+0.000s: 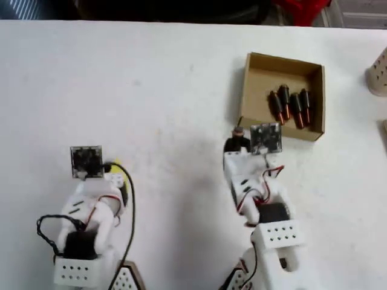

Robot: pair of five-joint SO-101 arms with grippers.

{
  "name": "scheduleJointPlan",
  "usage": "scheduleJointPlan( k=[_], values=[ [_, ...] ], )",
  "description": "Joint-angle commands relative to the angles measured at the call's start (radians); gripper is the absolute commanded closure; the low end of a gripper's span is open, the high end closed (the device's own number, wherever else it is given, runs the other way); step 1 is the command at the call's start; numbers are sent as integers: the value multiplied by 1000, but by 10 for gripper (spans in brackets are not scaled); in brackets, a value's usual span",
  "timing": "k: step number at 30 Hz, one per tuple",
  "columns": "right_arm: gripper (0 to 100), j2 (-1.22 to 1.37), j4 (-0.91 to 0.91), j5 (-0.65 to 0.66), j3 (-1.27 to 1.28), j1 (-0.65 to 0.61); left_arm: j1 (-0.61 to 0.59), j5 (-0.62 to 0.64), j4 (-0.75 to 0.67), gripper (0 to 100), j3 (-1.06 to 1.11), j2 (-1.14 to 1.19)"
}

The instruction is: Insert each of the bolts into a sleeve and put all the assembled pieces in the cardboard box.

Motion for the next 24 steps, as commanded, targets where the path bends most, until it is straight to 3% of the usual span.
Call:
scheduleJointPlan(
  k=[1, 6, 9, 17, 24],
  values=[
    [981, -13, 162, 58, -204, 51, -35, -80, 48, 977, -3, -10],
    [981, 5, 189, 110, -353, 111, -45, -218, 206, 977, -3, -10],
    [982, 125, 262, 110, -525, 156, -50, -285, 216, 977, -3, -10],
    [981, 742, 731, 110, -1333, 237, -45, -284, 224, 976, -3, -10],
    [981, 1279, 943, 110, -1969, 237, -50, -284, 224, 976, -3, -12]
  ],
)
